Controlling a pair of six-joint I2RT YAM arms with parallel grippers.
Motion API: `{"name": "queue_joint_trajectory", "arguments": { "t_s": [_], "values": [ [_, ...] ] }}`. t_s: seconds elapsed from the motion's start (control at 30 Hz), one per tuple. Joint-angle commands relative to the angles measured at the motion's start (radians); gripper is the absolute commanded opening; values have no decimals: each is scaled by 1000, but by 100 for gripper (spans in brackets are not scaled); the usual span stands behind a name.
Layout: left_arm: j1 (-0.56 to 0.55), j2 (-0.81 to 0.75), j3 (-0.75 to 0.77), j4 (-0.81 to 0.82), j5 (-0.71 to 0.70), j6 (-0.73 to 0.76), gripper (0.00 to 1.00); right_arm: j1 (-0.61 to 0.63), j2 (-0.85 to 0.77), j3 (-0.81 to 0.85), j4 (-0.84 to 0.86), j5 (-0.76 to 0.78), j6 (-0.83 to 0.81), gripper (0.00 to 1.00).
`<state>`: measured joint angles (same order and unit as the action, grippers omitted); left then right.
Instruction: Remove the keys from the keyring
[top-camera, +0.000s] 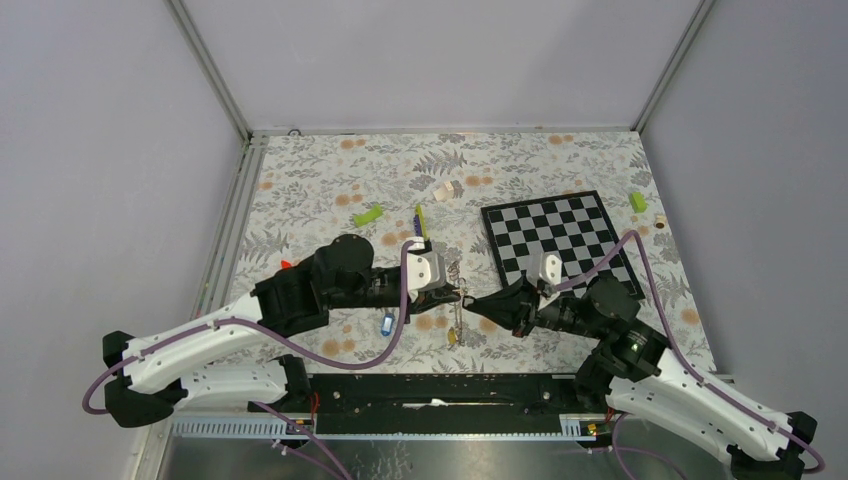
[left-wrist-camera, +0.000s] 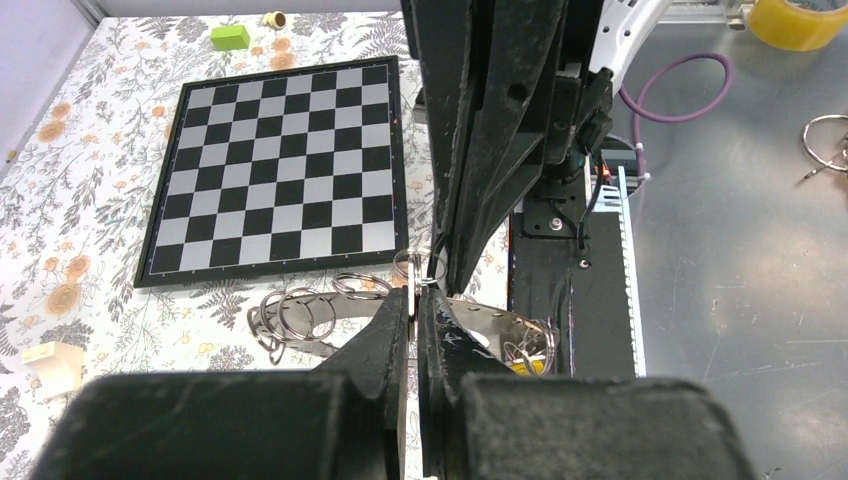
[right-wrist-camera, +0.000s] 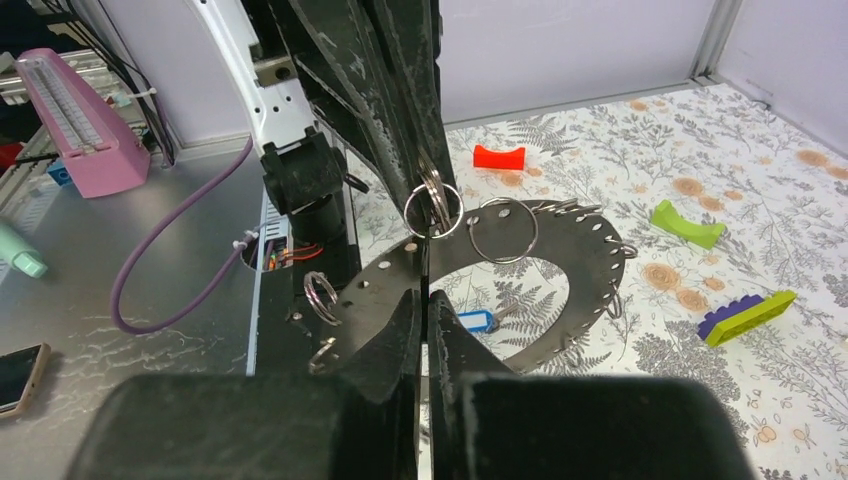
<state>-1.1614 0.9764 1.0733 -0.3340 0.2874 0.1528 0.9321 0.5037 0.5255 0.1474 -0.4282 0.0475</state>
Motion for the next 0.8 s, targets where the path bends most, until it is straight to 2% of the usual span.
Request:
{"name": "queue_joint_trajectory", "arguments": {
  "t_s": [0.0, 0.2, 0.4, 0.6, 0.77],
  "values": [
    [2, -41, -27, 124, -23, -31, 0, 2, -39, 66, -30, 24, 24, 0],
    [2, -60, -89, 178, -22, -72, 0, 2, -2, 204, -209, 28, 90, 0],
    [2, -64, -123, 208, -10, -99, 0, 2, 140, 373, -431, 37, 142, 0],
    [2, -79, -168, 233, -10, -122, 0, 2, 226, 468, -543, 51, 164, 0],
    [1, -101, -189, 233, -6, -137, 11, 2, 255, 530, -615, 53, 140, 0]
  ]
}}
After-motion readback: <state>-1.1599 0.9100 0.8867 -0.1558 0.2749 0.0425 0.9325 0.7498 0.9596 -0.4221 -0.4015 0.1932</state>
